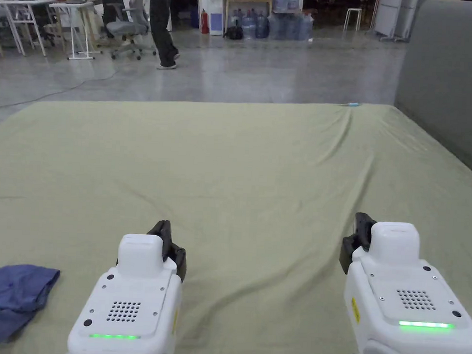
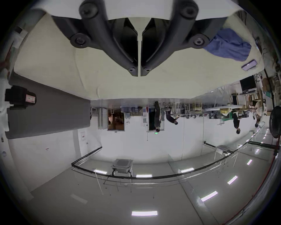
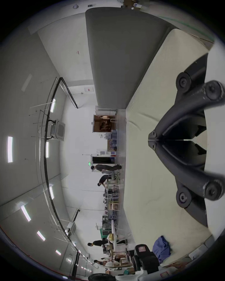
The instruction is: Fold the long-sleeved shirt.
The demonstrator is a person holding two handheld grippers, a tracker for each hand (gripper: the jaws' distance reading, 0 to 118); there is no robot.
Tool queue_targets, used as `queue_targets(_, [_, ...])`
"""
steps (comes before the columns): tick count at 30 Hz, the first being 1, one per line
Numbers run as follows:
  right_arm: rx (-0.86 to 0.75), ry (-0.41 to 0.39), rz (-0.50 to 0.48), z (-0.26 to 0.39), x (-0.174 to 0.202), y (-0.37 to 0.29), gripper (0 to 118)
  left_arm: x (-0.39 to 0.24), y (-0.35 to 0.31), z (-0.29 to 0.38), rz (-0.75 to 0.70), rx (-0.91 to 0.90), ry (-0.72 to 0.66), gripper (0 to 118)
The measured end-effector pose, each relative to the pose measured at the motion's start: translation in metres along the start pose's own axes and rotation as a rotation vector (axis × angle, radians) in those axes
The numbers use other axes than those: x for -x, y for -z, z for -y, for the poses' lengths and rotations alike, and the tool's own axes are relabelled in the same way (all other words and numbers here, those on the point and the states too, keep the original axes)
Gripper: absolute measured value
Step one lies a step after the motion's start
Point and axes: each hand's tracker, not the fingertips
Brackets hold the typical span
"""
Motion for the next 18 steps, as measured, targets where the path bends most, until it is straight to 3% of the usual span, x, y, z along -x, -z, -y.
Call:
queue_targets(7, [0.020, -0.021, -0.005, 0.000, 0.004, 0.000, 3, 0.005, 0.001, 0.000, -0.016, 0.017, -0.019, 0])
queue_targets(8, [0.014, -0.025, -0.008, -0.002, 0.005, -0.001, 26, 0.005, 0.001, -0.001, -0.017, 0.011, -0.021, 9])
queue_targets(9, [0.010, -0.031, -0.024, -0.003, 0.004, -0.001, 63, 0.006, 0.001, -0.002, -0.023, 0.002, -0.013, 34])
queue_targets(10, [0.022, -0.041, -0.035, -0.005, 0.004, 0.000, 107, 0.006, 0.002, -0.005, -0.019, 0.003, -0.012, 86])
queue_targets(11, [0.035, -0.049, -0.036, -0.005, 0.006, 0.002, 107, 0.006, 0.003, -0.006, -0.024, 0.002, -0.008, 86])
queue_targets(13, [-0.050, -0.054, -0.004, -0.002, 0.009, -0.004, 118, 0.007, 0.005, -0.006, -0.023, -0.007, -0.016, 115])
queue_targets(18, [0.031, -0.070, -0.005, -0.002, 0.016, 0.001, 118, 0.004, -0.003, -0.004, -0.018, -0.075, 0.034, 118])
